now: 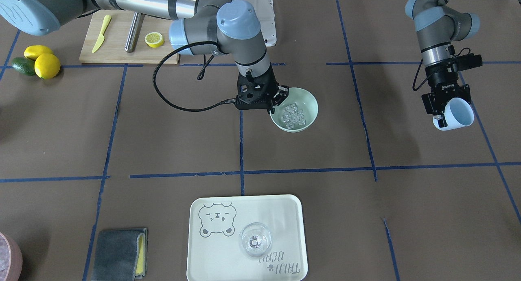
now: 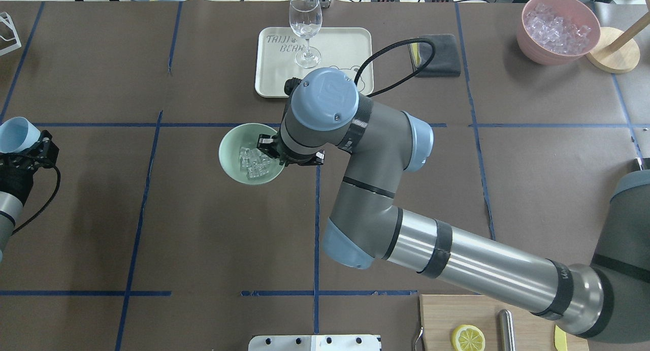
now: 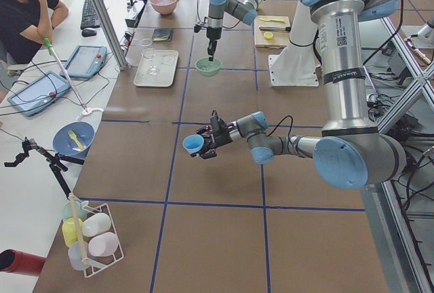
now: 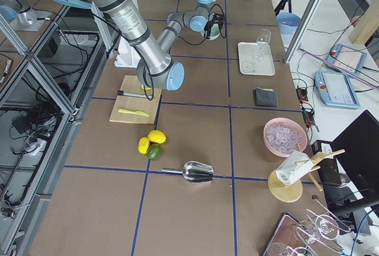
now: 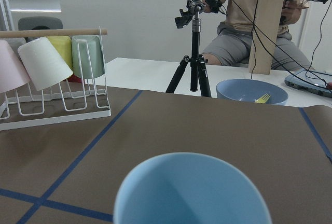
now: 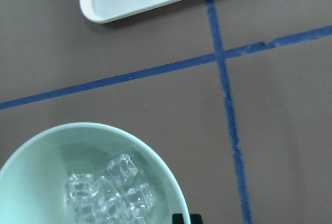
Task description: Pour ice into bowl
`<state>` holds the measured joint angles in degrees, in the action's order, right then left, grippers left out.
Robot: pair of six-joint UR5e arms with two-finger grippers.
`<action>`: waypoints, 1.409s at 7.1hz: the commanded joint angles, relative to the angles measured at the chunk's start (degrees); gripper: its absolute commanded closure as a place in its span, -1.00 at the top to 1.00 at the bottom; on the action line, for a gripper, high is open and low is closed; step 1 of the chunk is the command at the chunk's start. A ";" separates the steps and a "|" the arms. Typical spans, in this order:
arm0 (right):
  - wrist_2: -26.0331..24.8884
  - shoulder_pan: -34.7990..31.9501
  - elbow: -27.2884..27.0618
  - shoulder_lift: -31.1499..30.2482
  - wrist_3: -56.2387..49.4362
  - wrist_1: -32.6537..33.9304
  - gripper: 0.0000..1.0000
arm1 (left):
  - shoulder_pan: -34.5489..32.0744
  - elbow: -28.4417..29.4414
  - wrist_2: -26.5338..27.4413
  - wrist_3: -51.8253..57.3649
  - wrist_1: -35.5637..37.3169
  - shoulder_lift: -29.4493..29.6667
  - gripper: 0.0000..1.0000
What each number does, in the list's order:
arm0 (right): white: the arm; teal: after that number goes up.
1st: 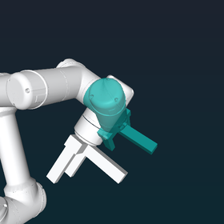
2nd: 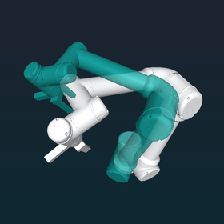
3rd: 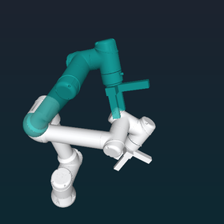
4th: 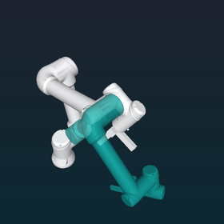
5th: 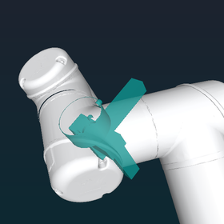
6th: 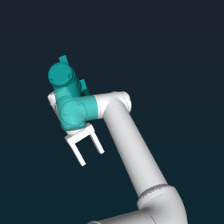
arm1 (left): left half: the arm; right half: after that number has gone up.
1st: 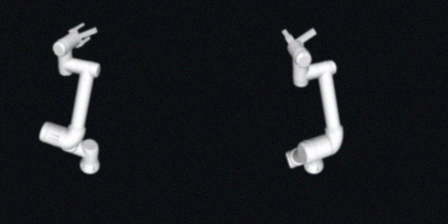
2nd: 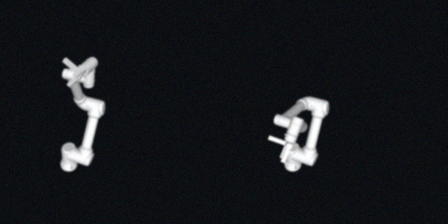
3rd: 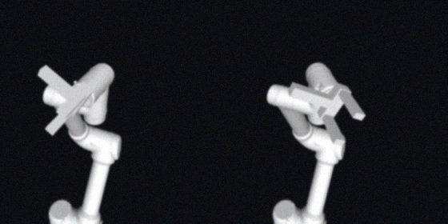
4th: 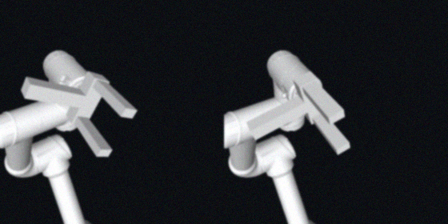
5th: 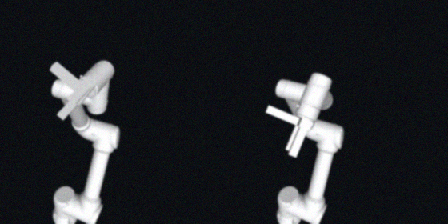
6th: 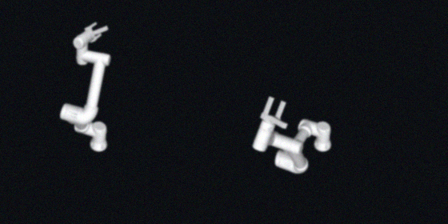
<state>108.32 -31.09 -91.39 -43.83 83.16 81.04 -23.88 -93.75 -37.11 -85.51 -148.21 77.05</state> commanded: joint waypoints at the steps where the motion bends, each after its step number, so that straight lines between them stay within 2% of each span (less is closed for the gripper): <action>1: -0.03 -2.48 -8.16 -6.07 -5.52 6.73 -1.00 | 4.35 4.08 5.71 -2.98 0.64 0.90 -1.00; 4: 0.32 -5.64 -16.09 -13.98 -11.25 7.55 -1.00 | 6.91 5.77 6.62 -5.36 0.73 1.00 -1.00; 6: 0.40 -6.79 -16.54 -15.40 -13.02 7.55 -1.00 | 7.35 5.95 6.53 -5.28 0.73 1.00 0.16; 7: 0.40 -7.05 -17.85 -16.98 -14.24 7.55 -1.00 | 7.35 6.03 6.61 -4.84 0.73 0.82 0.99; 10: 0.41 -7.76 -20.49 -21.80 -17.49 7.38 -1.00 | 7.18 5.51 6.53 -4.23 0.73 0.12 1.00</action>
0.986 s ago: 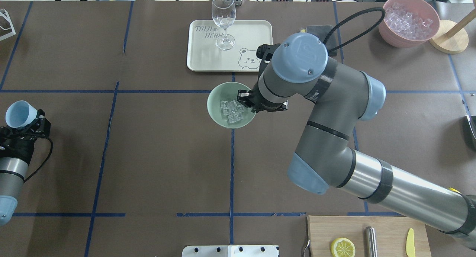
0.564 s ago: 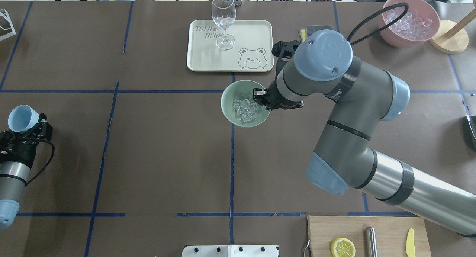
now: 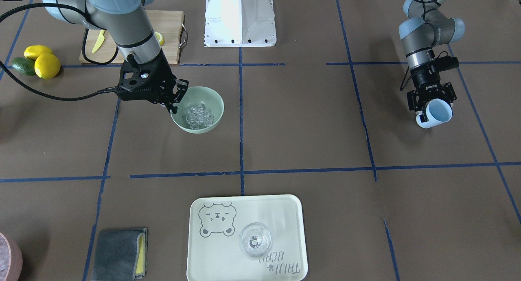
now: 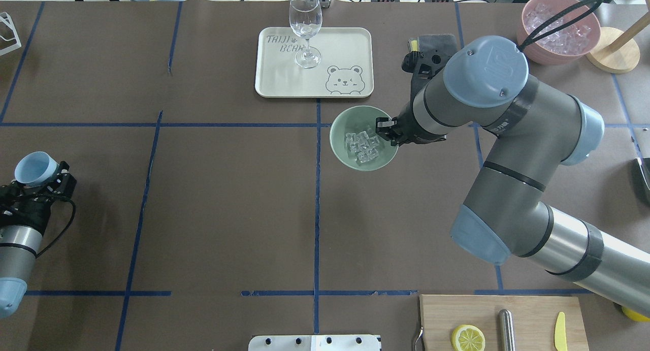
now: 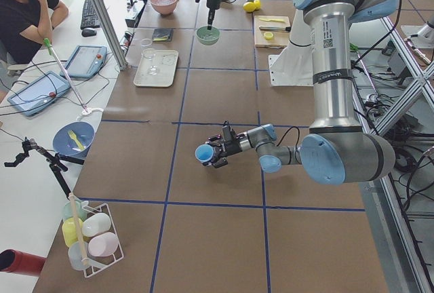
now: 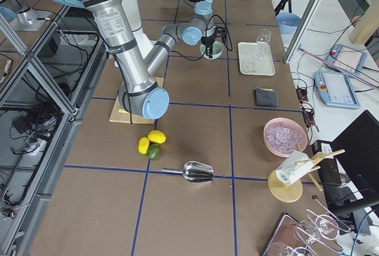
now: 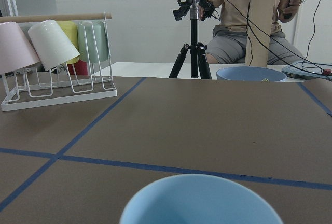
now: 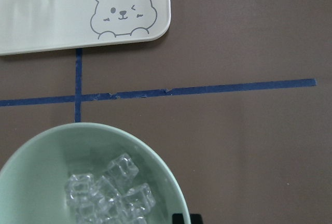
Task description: Pour ice into bowl
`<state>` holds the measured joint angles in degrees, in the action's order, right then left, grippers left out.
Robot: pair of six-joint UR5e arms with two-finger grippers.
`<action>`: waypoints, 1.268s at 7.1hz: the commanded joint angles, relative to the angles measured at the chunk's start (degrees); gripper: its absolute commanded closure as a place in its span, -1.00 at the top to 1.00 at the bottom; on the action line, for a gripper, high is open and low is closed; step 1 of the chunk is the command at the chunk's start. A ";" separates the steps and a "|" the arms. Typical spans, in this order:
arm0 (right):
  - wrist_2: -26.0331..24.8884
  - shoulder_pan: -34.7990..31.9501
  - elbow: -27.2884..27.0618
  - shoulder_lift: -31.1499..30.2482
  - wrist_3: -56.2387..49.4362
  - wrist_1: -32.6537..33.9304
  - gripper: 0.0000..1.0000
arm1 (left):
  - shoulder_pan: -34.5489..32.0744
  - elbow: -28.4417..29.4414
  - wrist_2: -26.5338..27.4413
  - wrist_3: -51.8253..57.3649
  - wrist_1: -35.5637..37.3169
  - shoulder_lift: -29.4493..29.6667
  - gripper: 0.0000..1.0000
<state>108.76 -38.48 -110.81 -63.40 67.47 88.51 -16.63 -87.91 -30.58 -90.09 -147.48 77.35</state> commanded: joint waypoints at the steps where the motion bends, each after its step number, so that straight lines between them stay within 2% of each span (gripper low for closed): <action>1: -0.04 -0.63 -2.04 -4.60 -2.77 -0.62 -1.00 | -0.42 -2.33 -0.09 2.88 -0.17 -1.40 1.00; 3: -0.04 -0.81 -2.40 -6.55 -3.31 -0.71 -1.00 | -0.60 -8.74 -0.27 5.96 -0.26 -5.53 1.00; 6: -0.48 -1.24 -5.90 -14.53 -7.60 -0.97 -1.00 | -2.17 -16.47 -0.88 15.42 -0.26 -6.16 1.00; 7: -0.57 -2.29 -6.26 -17.43 -9.18 -1.93 -1.00 | -6.53 -19.81 -6.37 22.95 -0.35 -6.07 1.00; 9: 0.65 -5.88 -4.70 -30.93 -12.44 -19.42 -1.00 | -13.57 -22.20 -12.10 32.92 -0.44 -5.20 1.00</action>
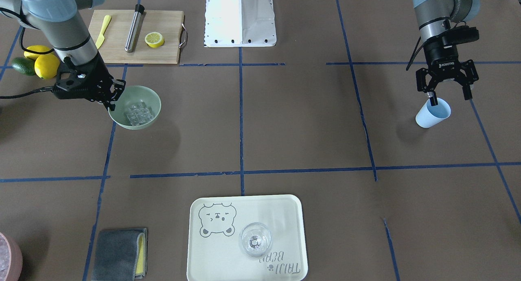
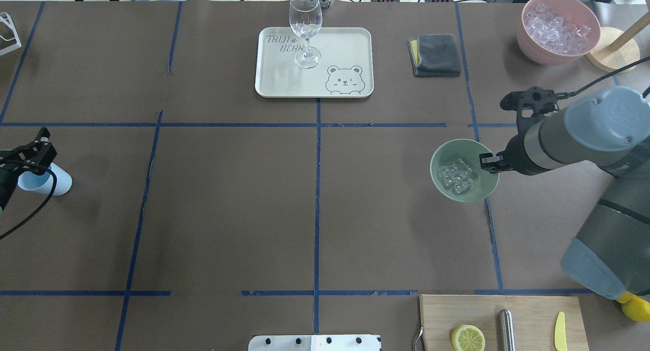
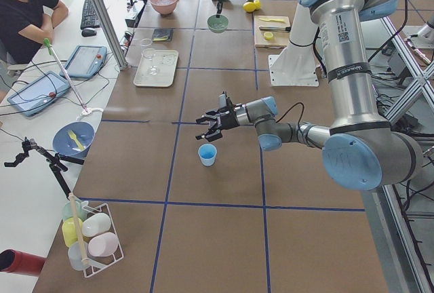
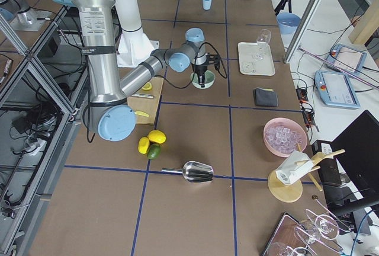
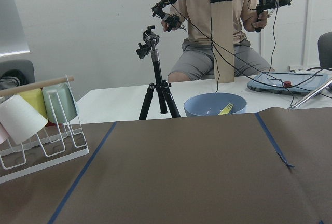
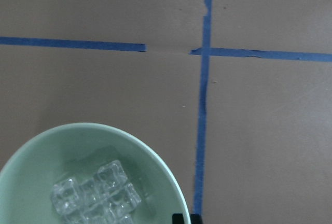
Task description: Pour ice into bowl
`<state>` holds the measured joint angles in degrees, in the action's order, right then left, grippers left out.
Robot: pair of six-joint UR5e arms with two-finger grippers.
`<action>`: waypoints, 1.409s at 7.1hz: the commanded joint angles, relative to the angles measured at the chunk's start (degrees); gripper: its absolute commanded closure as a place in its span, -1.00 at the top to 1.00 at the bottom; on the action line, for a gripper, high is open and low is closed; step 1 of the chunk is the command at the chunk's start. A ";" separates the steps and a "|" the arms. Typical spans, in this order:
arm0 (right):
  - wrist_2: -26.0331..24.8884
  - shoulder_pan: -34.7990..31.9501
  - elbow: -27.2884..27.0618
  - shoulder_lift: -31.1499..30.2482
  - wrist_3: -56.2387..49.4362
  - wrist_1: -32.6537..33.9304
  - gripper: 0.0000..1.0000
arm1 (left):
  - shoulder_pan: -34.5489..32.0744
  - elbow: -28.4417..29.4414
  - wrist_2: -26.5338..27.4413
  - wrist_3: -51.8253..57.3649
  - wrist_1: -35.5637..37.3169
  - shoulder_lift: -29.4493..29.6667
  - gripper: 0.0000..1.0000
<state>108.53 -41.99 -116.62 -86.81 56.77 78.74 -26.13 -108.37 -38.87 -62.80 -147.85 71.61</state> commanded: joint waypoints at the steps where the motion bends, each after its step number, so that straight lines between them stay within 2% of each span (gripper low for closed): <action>1: 4.90 -7.09 5.22 -11.06 -8.71 -14.70 -1.00 | -7.85 -2.46 -10.28 10.28 0.01 0.89 1.00; 2: 6.24 -11.58 9.87 -13.27 -15.91 -18.50 -1.00 | -10.32 -2.20 -17.57 11.11 -0.07 2.38 1.00; 3: 8.60 -14.06 13.05 -13.47 -18.25 -20.01 -1.00 | -11.30 -1.85 -18.95 11.12 0.01 3.26 1.00; 4: 10.54 -15.04 13.61 -15.30 -18.27 -20.38 -1.00 | -11.40 -1.50 -19.05 11.12 0.02 3.27 1.00; 5: 10.73 -14.87 14.39 -15.23 -18.27 -20.47 -0.21 | -11.40 -1.41 -19.14 11.21 0.02 3.27 1.00; 6: 11.00 -14.96 14.84 -14.71 -18.53 -20.82 0.99 | -12.01 -1.41 -21.31 11.99 0.10 3.18 1.00; 7: 10.83 -16.61 14.93 -14.79 -20.36 -19.86 1.00 | -14.36 -1.49 -27.69 12.52 0.54 3.09 1.00; 10: 11.09 -29.33 13.44 -11.03 -43.95 -2.34 1.00 | -29.19 -1.94 -45.10 32.24 10.61 7.12 1.00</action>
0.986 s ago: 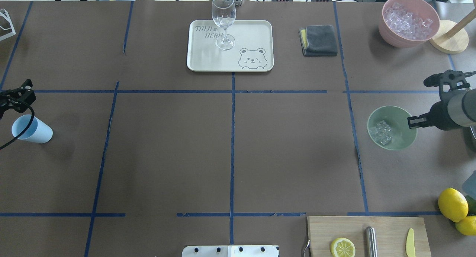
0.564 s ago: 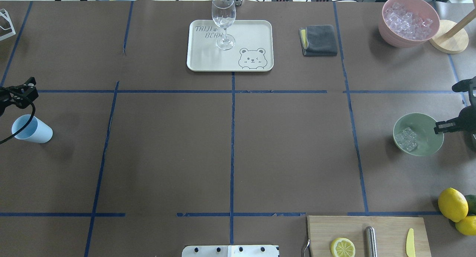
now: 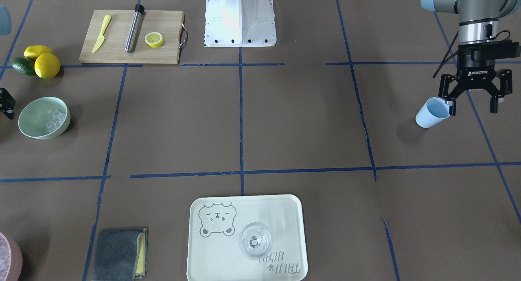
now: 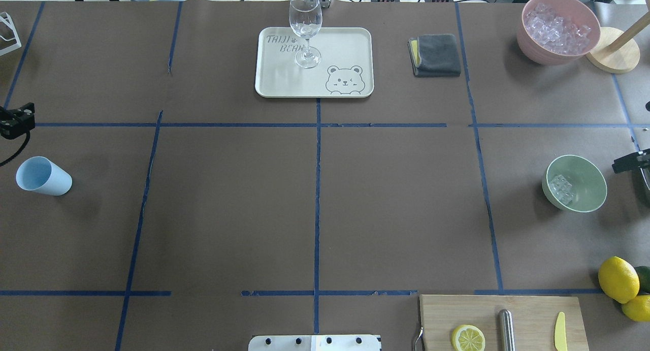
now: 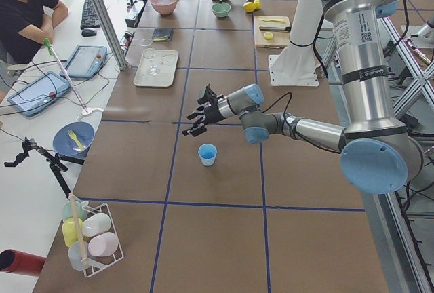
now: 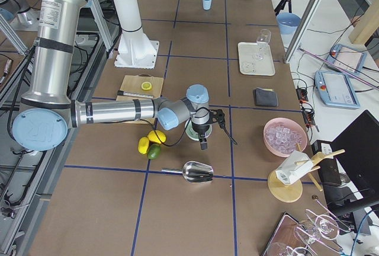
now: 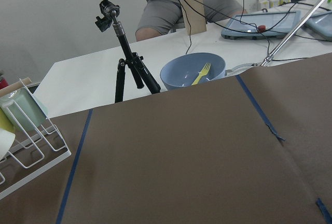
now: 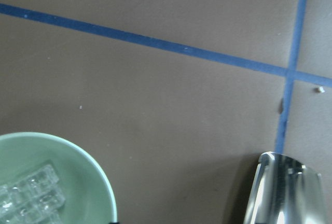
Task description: Pour ice into bowl
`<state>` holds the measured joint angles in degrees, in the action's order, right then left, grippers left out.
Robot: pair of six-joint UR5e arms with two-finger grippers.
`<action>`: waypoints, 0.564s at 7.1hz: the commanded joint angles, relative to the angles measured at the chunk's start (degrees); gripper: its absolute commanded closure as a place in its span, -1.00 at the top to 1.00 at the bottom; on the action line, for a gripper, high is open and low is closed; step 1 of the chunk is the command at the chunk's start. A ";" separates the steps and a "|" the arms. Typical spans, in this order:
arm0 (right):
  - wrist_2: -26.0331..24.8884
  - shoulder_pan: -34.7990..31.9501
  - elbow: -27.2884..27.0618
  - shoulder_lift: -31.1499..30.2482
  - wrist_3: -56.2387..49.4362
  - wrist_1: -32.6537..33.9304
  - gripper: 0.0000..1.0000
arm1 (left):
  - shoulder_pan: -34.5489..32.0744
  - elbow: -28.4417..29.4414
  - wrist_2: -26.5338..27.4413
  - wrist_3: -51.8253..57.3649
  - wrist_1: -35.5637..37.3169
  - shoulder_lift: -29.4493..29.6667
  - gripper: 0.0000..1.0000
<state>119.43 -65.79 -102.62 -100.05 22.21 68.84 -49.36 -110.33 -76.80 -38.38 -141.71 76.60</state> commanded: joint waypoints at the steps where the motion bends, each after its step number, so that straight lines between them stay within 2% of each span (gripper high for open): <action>1: 1.32 -9.15 -1.61 3.62 -17.90 13.80 1.00 | -10.19 0.46 -14.27 12.58 12.00 6.59 1.00; 2: 2.11 -12.84 -3.18 4.15 -23.99 20.04 1.00 | -16.50 0.47 -21.39 18.54 23.47 12.20 1.00; 3: 9.51 -17.75 -3.20 4.16 -27.80 23.58 1.00 | -19.60 0.81 -24.68 22.43 31.59 16.00 1.00; 4: 15.50 -21.54 -3.03 3.29 -30.10 25.10 1.00 | -23.20 0.91 -29.23 22.91 35.33 16.47 1.00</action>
<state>128.17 -82.50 -105.58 -96.26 -4.05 90.83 -68.06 -109.61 -100.56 -17.84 -113.11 90.85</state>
